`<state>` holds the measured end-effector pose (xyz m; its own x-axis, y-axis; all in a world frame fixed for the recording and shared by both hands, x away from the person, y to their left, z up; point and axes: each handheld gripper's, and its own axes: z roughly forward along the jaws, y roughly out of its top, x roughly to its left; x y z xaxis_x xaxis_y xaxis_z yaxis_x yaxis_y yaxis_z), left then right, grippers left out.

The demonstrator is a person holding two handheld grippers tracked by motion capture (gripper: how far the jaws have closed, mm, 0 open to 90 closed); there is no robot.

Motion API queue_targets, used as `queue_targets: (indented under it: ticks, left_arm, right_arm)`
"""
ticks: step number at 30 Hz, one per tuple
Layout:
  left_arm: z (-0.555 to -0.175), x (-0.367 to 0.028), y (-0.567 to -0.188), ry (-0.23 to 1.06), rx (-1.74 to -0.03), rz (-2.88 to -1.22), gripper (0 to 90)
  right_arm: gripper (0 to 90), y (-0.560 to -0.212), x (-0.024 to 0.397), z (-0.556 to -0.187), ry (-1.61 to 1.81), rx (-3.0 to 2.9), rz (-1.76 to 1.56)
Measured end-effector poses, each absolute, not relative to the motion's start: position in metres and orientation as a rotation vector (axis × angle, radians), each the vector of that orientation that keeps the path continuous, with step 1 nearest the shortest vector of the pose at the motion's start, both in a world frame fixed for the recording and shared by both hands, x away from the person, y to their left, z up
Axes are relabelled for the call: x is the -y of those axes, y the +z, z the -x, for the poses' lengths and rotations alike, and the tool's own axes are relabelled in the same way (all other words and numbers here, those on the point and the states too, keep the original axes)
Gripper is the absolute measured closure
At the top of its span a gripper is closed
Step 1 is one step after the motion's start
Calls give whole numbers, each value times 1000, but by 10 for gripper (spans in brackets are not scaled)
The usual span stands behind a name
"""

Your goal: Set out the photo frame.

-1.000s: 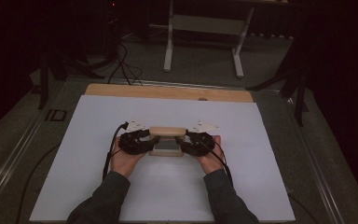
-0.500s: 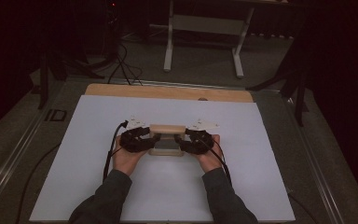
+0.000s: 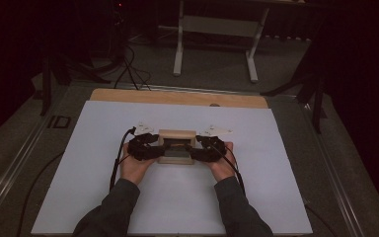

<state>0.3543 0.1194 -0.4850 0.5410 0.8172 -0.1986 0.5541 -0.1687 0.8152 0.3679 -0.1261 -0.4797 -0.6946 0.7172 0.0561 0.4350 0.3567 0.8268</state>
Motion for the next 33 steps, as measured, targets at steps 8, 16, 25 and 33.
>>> queue_targets:
  ticks: [8,16,25,33]
  left_arm:
    - [-352,-123,-482,360,-1133,-1853,352]
    - [-344,-131,-477,365,-1136,-1826,350]
    - [-330,-139,-472,408,-1117,-1868,350]
    - [-320,-149,-471,424,-1097,-1908,350]
  right_arm:
    - [349,-478,129,-367,1258,-2301,-1035]
    - [332,-471,137,-363,1253,-2292,-1029]
    - [330,-462,147,-355,1231,-2303,-990]
    - [327,-461,156,-345,1192,-2342,-954]
